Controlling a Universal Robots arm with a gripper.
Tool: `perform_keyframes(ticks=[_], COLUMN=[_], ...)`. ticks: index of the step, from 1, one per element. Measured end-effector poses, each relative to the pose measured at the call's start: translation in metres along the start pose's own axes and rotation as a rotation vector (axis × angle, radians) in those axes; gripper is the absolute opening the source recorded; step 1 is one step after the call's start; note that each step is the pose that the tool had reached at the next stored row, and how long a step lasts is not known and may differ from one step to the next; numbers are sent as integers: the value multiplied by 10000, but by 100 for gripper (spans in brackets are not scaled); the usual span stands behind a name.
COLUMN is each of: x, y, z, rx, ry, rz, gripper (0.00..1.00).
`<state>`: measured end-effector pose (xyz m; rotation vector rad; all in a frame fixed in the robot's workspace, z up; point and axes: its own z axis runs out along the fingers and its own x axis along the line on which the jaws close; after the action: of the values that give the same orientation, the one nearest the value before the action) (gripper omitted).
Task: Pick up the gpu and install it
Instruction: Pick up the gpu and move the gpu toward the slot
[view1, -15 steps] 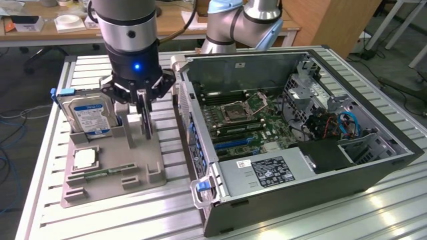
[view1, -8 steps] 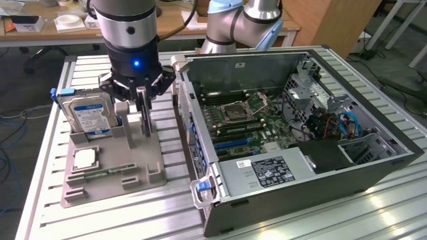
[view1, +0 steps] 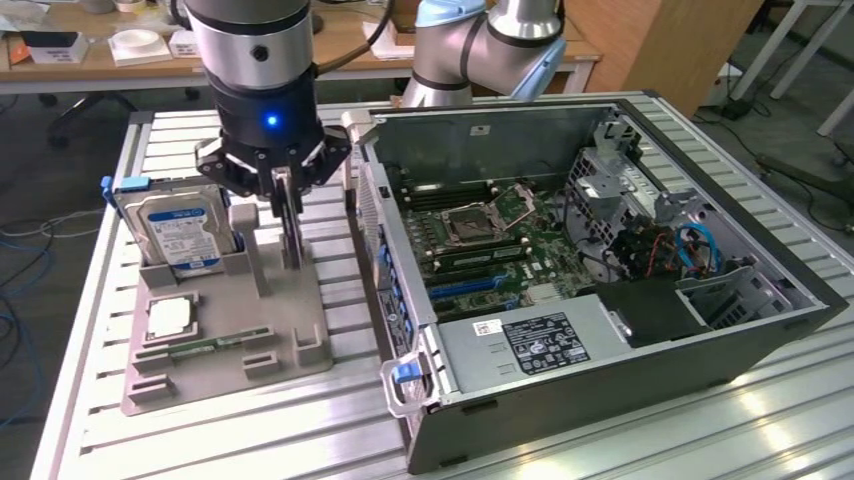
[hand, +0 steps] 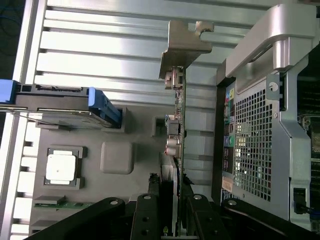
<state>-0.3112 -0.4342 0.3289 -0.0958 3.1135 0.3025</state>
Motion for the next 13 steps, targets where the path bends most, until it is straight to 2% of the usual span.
perform_keyframes(ticks=[13], x=[-1], y=[13], z=[-68], rx=[-191], ry=[-12], rz=[1], gripper=[27])
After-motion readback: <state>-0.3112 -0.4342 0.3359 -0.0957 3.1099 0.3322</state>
